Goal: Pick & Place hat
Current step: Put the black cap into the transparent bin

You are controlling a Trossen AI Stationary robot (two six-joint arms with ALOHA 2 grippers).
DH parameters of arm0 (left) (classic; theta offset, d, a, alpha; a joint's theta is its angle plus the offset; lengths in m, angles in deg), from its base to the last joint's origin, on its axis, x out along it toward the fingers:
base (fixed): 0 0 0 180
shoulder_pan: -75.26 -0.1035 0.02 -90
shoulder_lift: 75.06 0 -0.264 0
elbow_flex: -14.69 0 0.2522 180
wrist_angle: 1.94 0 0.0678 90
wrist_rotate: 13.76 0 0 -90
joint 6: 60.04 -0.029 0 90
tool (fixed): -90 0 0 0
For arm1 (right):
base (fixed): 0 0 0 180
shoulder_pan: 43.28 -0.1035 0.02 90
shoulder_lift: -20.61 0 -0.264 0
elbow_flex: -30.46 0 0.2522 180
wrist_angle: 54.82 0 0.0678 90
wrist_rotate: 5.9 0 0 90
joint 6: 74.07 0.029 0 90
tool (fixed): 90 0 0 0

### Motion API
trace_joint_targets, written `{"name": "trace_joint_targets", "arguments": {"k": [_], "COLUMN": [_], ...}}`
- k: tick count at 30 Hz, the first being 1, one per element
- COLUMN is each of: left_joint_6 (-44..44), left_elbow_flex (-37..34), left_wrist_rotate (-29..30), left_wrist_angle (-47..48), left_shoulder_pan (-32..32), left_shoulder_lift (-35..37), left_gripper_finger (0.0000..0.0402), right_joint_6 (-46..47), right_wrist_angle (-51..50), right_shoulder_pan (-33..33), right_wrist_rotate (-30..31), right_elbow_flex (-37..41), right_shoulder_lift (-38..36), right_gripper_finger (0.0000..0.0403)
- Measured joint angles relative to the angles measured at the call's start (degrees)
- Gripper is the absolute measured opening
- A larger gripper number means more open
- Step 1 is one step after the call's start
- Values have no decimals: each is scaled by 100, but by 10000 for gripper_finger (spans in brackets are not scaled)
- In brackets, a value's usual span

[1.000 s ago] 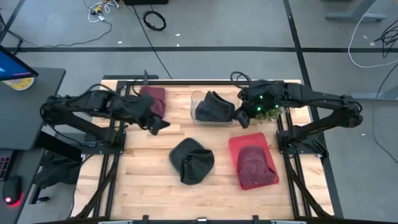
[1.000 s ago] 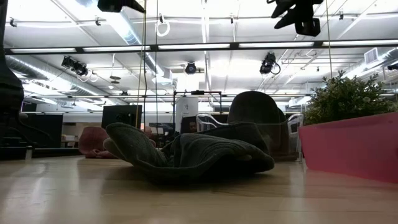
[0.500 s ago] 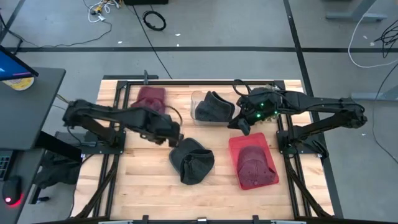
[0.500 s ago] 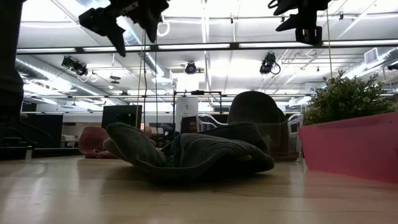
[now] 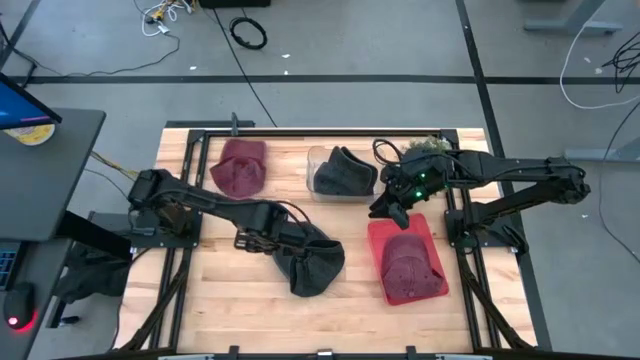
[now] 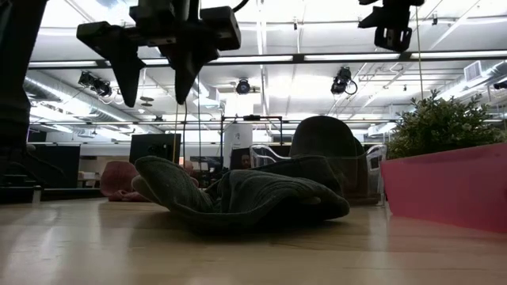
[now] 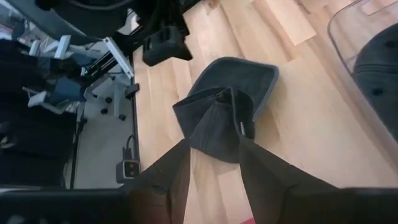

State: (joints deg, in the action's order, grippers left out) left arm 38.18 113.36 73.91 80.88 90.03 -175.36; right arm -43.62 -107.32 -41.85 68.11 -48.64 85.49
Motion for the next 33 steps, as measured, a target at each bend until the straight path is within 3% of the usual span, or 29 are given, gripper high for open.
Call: {"name": "trace_joint_targets", "arguments": {"k": [7,11,14,20,24,30,33], "left_joint_6": [257,578,914,1711,1992,2090,1919], "left_elbow_flex": [-64,-716,-1387,-2510,-3247,-3670,-3661], "left_wrist_rotate": [206,36,-162,656,685,767,1110], "left_wrist_angle": [-251,-724,-1639,-3753,-4529,-5021,-4966], "left_shoulder_pan": [150,259,407,575,641,735,732], "left_shoulder_lift": [-97,0,136,472,535,593,594], "left_gripper_finger": [290,289,288,288,288,288,288], "right_joint_6": [-251,-298,-301,-308,-244,-59,31], "right_wrist_angle": [-220,-290,-295,-265,-140,120,246], "right_shoulder_pan": [-85,-90,-92,-92,-90,-90,-90], "right_wrist_rotate": [-11,-11,-11,-8,-8,-3,5], "right_elbow_flex": [0,0,0,0,0,0,0], "right_shoulder_lift": [2,4,4,4,4,5,7], "right_gripper_finger": [139,139,139,139,139,139,139]}}
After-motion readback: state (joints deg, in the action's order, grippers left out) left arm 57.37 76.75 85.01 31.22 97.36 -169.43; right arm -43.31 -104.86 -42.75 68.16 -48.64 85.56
